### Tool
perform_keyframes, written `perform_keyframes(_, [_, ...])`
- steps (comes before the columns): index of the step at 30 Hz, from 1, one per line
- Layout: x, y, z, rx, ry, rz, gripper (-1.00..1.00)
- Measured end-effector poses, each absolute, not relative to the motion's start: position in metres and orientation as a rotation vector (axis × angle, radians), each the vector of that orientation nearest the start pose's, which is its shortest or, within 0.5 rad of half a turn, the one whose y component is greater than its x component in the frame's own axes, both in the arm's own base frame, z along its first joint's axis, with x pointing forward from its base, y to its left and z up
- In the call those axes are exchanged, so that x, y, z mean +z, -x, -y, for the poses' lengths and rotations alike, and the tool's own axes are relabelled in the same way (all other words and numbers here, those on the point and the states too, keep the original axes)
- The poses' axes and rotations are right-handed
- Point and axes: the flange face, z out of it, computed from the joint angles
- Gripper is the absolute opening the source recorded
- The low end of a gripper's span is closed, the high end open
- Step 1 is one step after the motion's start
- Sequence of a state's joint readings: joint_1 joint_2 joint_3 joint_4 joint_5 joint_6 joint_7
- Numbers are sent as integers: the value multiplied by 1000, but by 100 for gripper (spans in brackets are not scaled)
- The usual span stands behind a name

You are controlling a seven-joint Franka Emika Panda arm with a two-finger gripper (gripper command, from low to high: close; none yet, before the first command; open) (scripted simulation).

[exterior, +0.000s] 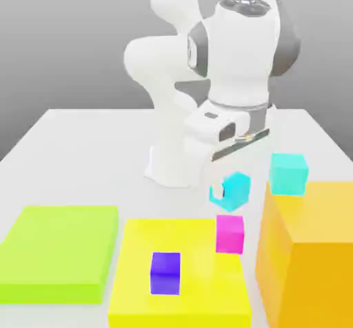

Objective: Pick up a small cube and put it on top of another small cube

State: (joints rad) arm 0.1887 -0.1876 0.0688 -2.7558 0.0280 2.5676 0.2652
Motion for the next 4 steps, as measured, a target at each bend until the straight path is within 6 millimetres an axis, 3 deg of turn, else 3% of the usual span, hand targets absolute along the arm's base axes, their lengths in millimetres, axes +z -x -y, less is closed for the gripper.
perform_keyframes(1, [262,-374,-97,2,3140,-49,100])
perform_keyframes(4, [262,-374,-97,2,3140,-49,100])
